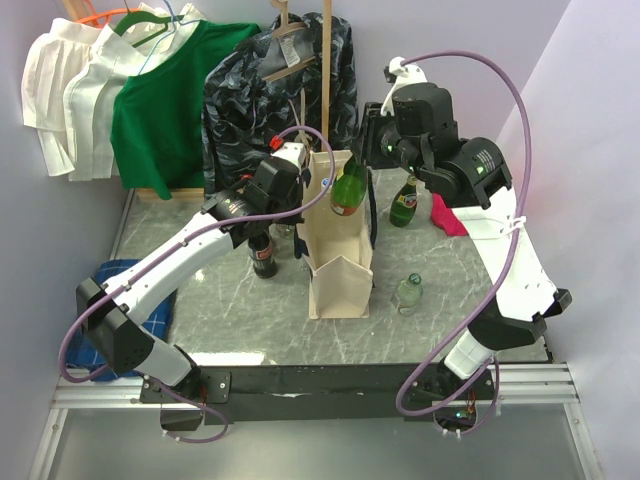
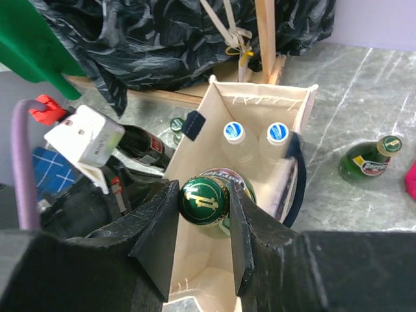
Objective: Place the beverage into the canvas bag
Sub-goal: Place the drink in the canvas bag.
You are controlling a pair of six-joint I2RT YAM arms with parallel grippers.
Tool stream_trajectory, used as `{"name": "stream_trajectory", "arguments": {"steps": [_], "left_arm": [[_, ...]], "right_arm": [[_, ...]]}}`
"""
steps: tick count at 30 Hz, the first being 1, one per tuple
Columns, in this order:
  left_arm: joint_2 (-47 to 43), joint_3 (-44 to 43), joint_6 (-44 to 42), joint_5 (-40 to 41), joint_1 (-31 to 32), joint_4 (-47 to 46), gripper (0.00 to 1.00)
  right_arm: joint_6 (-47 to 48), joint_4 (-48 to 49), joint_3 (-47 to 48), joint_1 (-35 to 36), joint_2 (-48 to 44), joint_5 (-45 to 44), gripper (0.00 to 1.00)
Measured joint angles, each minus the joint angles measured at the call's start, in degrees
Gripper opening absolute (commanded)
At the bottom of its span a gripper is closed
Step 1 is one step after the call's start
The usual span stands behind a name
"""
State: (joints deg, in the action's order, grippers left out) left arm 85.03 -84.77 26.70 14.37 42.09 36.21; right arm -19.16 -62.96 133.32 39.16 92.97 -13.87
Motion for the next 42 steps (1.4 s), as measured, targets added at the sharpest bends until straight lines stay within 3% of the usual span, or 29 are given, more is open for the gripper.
{"name": "stream_trajectory", "arguments": {"steps": [13,42], "left_arm": [[0.0,0.0,0.0,0.0,0.0,-0.1,0.01],[0.0,-0.1,0.0,-0.2,0.0,0.0,0.01]], "right_arm": [[0.0,0.6,0.3,1.3,0.2,-0.5,0.0],[-2.1,16.0,-28.7,2.0,0.3,-6.1,0.0]]}}
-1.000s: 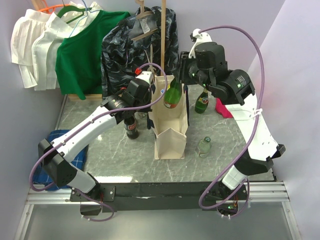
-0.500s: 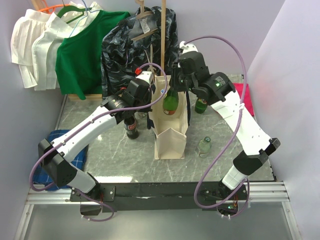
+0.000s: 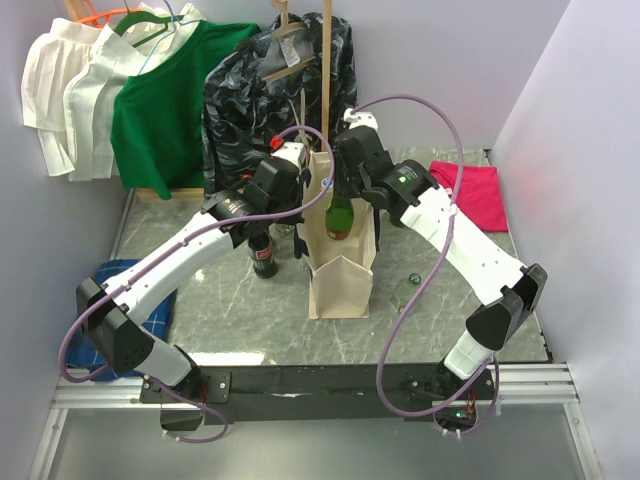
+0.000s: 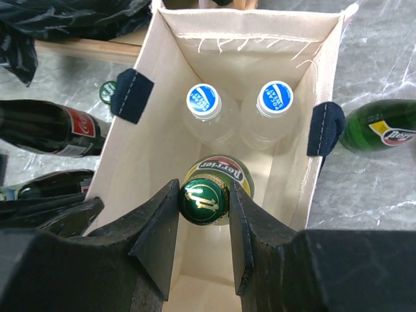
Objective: Place the beverage into the canvas bag
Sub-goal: Place the drink in the canvas bag.
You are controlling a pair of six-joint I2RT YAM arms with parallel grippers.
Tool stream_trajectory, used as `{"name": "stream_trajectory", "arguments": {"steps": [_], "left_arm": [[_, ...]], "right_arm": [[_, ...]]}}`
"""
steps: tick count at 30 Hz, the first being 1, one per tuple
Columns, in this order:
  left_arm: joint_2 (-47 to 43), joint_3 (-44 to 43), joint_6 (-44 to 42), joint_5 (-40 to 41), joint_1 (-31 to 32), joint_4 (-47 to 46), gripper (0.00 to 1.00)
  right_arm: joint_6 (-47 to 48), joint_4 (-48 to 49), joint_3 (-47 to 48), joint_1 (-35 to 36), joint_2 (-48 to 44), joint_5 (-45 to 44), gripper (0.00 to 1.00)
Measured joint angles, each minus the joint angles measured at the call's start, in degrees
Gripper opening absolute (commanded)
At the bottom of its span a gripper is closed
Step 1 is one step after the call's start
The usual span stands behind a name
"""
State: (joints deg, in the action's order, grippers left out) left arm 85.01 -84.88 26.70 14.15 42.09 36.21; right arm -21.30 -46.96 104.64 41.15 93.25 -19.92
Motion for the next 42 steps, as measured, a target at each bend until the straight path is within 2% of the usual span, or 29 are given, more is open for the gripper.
{"name": "stream_trajectory", "arguments": {"steps": [21,42], "left_arm": [[-0.1,0.0,0.4,0.0,0.0,0.3,0.01],[-0.1,-0.3,1.0,0.1,0.0,1.0,0.01]], "right_arm": [[-0.3,8.8,-5.7,0.9,0.1,-1.1,0.0],[-0.4,11.5,-10.2,1.5,4.2,-1.7,0.0]]}}
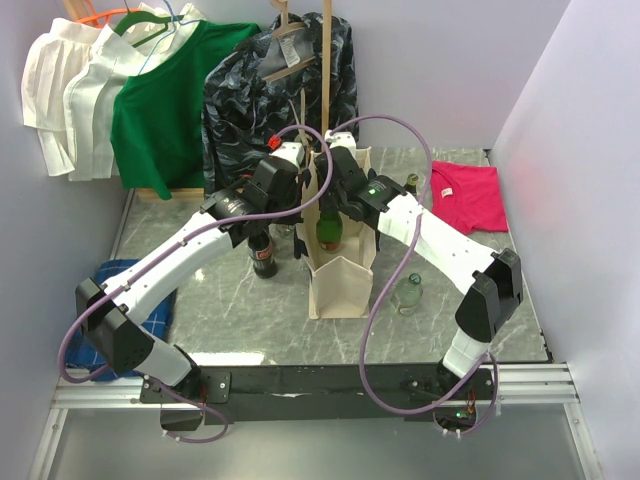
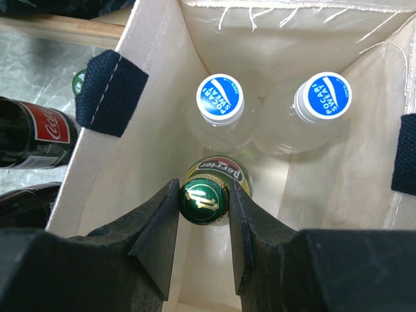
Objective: Place the beverage into the canvas bag
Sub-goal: Place the drink in the canvas bag.
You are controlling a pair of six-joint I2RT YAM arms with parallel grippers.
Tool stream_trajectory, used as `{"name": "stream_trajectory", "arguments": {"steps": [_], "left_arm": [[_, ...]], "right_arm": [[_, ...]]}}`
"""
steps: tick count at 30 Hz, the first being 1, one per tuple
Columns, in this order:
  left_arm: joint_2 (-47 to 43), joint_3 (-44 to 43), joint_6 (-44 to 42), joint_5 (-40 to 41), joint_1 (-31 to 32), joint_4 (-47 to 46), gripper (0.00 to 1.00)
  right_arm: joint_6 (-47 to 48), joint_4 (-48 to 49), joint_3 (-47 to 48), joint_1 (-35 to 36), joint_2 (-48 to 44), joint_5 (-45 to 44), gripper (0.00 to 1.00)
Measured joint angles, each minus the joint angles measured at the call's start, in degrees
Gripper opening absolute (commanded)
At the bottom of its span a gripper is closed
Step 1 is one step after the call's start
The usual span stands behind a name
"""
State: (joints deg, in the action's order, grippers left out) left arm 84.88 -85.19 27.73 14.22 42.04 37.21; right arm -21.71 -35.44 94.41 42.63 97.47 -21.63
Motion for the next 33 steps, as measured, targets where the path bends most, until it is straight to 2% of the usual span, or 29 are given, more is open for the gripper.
{"name": "stream_trajectory", "arguments": {"steps": [33], "left_arm": [[0.0,0.0,0.0,0.0,0.0,0.1,0.01]], "right_arm": [[-0.4,1.9,-2.4,0.0,2.3,1.1,0.0]]}}
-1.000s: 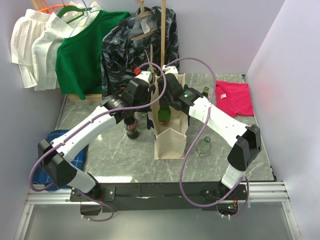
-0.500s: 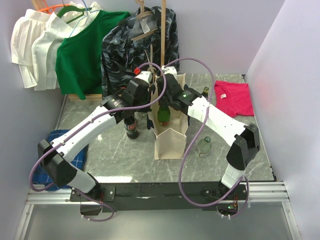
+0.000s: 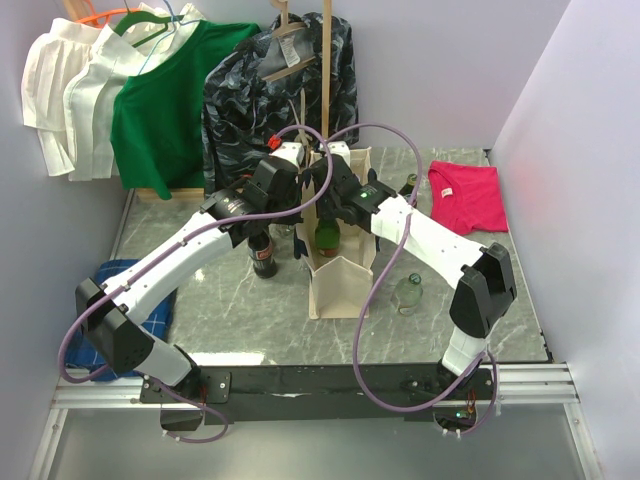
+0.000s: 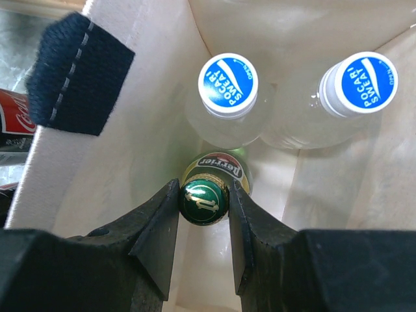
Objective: Place the beverage into the canvas bag
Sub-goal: Place the drink in the canvas bag.
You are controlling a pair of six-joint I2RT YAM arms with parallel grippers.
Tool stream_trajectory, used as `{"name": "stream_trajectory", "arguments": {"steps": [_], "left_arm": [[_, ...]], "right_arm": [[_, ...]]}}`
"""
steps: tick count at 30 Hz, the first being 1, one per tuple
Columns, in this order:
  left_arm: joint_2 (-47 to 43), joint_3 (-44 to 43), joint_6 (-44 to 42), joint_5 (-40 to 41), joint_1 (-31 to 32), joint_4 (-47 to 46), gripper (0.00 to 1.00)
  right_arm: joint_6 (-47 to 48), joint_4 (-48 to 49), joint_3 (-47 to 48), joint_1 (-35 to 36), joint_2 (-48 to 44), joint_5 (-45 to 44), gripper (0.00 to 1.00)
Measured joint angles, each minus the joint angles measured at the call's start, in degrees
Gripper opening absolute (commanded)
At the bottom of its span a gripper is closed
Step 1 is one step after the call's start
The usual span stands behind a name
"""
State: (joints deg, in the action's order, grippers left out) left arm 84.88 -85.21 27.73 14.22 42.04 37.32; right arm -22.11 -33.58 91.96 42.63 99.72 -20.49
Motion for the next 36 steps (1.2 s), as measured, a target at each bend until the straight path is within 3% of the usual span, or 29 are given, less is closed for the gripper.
{"name": "stream_trajectory", "arguments": {"steps": [36], "left_arm": [[0.0,0.0,0.5,0.0,0.0,0.0,0.09]], "right_arm": [[-0.9,0.4,-2.4,0.6,0.2,-0.5,0.0]]}}
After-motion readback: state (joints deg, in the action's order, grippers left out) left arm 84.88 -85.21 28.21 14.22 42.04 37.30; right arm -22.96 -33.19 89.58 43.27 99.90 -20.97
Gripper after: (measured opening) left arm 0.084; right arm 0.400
